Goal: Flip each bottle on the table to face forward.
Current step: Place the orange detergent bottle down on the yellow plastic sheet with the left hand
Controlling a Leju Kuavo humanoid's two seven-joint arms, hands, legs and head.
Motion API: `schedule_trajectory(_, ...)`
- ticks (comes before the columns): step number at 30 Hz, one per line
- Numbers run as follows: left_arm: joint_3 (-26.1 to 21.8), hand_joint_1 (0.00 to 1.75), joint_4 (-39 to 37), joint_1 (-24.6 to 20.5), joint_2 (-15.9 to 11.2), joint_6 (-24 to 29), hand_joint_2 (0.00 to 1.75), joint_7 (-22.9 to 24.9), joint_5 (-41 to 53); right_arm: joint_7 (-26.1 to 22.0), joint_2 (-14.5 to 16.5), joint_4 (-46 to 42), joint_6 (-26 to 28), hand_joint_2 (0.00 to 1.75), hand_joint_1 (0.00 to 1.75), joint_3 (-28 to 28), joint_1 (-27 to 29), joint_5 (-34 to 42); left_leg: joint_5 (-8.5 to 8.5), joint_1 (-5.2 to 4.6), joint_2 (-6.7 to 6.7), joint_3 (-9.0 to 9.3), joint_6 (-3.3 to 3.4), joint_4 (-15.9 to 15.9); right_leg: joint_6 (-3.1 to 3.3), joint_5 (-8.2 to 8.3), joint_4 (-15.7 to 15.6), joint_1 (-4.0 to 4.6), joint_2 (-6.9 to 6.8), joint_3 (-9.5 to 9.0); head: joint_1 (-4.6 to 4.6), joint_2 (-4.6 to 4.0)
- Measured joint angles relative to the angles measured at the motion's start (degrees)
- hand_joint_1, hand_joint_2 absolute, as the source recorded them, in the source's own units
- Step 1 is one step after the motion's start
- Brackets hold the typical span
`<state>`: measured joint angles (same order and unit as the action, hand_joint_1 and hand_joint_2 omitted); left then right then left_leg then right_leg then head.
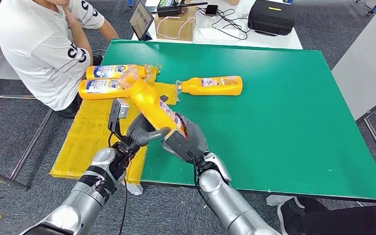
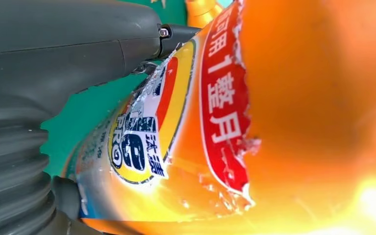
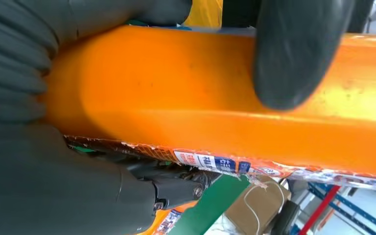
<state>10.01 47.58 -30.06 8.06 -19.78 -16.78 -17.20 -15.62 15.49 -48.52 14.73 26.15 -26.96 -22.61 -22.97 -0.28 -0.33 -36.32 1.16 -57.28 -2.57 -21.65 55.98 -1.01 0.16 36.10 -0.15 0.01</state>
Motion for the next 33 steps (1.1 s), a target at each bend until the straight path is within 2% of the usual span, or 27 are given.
schedule_trajectory(14, 0.6, 0.00, 3.2, 3.2, -0.8, 2.7, 1.75, -0.1, -1.8, 2.2, 0.3, 3.5, -1.1, 1.75, 1.75, 3.5, -1.0, -3.6, 0.00, 0.00, 0.04, 0.00, 0.00, 0.0, 0.01, -0.01, 0.0, 0.00, 0.01, 0.05, 0.00, 0.00)
schedule_trajectory(18, 0.8, 1.75, 3.2, 3.1, -1.3, 2.4, 1.75, -0.1, -1.8, 2.5, 0.3, 4.5, -1.3, 1.75, 0.00, 4.1, -1.7, -4.2, 0.00, 0.00, 0.05, 0.00, 0.00, 0.0, 0.01, 0.00, 0.0, 0.00, 0.01, 0.05, 0.00, -0.01)
schedule_trajectory(26, 0.7, 1.75, 3.2, 2.1, -1.7, 1.7, 1.75, -0.9, -2.6, 3.7, 0.2, 5.8, -1.3, 1.75, 0.00, 5.1, -1.5, -4.6, 0.00, 0.00, 0.03, -0.02, 0.00, 0.0, 0.01, 0.00, 0.0, 0.00, 0.01, 0.05, -0.01, 0.00)
schedule_trajectory(33, -1.2, 1.75, 3.2, 2.0, -1.8, 1.6, 1.75, -1.1, -4.8, 4.2, -0.7, 5.9, -1.9, 1.75, 0.00, 4.6, -1.4, -3.4, 0.00, 0.00, 0.03, -0.04, 0.00, 0.0, 0.00, 0.00, 0.0, 0.00, 0.01, 0.05, 0.01, -0.01)
